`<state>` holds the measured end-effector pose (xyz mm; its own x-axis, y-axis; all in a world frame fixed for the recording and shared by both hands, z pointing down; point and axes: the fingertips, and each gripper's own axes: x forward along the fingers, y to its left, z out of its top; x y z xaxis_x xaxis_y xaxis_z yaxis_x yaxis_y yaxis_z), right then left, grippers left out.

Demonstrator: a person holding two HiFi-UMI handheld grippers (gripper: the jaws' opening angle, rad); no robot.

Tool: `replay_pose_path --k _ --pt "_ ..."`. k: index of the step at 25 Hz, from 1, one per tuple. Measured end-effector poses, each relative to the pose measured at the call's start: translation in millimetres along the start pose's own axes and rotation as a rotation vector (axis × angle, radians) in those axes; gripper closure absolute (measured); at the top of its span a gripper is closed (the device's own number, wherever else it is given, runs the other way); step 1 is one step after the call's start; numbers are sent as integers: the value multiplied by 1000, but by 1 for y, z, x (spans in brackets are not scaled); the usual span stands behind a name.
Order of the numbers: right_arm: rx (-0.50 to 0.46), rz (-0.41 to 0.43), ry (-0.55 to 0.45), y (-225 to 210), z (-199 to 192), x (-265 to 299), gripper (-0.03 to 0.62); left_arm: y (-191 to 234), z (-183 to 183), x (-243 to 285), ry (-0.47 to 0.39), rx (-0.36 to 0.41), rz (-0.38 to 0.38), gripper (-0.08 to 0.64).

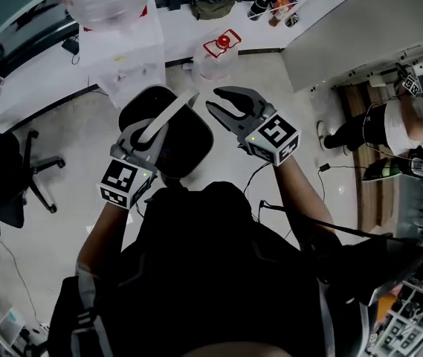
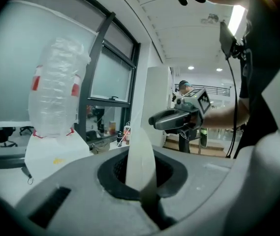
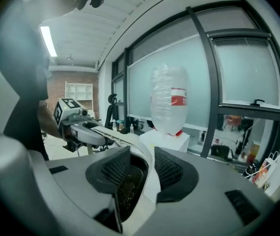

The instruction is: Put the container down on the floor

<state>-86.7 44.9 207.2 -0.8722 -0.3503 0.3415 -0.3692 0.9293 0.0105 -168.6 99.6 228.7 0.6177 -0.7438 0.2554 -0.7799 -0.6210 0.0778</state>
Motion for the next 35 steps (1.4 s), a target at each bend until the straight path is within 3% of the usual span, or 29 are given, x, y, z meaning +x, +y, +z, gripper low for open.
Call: replay_pose_path --k 1,2,10,16,20,27,35 --pt "-18 20 17 -3 -1 4 440 0 2 3 -1 14 -28 551" --pt "-36 35 31 -5 -2 8 430 -1 4 6 -1 28 -55 551" --pt "-168 187 123 -40 -25 6 426 -19 28 48 9 132 -224 551" --pt "-206 272 76 -70 -29 -20 448 -43 41 97 15 197 -229 551" --pt "-224 334 82 -96 -38 -33 454 -49 40 130 40 194 -226 551" --pt "-305 445 171 -140 -91 -36 479 -49 2 192 168 239 -222 551" --pt "-349 508 279 -166 -154 -12 492 -21 -75 232 342 269 -203 549"
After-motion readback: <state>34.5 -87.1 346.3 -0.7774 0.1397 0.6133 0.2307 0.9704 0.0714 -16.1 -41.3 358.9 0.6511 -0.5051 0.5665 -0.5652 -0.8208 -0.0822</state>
